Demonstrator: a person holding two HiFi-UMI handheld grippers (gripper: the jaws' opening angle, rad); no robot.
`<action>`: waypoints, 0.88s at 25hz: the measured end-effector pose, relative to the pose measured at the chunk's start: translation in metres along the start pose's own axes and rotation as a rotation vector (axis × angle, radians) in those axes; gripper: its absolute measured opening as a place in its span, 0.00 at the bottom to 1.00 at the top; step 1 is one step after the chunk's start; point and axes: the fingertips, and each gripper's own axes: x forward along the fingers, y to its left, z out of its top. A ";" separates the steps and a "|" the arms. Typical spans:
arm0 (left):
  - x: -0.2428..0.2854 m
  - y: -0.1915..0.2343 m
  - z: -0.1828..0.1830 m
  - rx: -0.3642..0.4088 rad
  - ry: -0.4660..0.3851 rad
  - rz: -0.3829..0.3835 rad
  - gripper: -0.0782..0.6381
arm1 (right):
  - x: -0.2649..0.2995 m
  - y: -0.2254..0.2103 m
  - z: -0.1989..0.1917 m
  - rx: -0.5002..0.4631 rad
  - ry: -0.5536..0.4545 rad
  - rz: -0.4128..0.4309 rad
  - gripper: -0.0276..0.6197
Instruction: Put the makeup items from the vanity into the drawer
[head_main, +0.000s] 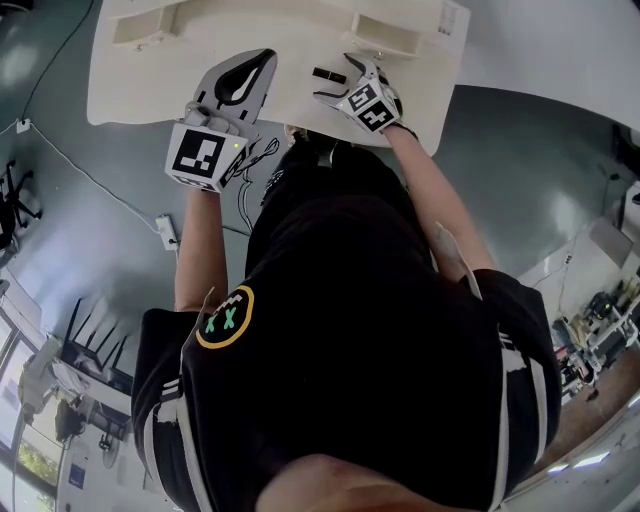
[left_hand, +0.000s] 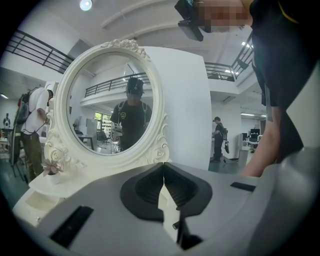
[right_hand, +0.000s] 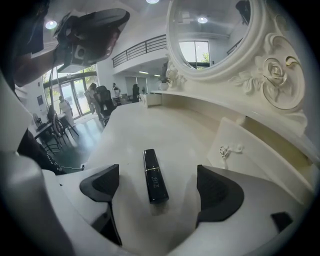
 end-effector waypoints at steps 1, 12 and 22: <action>0.001 0.000 0.000 0.000 -0.001 0.000 0.14 | 0.000 0.000 0.000 0.005 0.004 0.002 0.82; 0.004 -0.002 0.000 0.002 0.003 -0.007 0.14 | -0.005 -0.001 -0.001 -0.026 0.013 0.044 0.60; 0.009 -0.002 0.002 0.014 0.014 -0.012 0.14 | -0.009 0.018 0.002 -0.187 0.017 0.102 0.23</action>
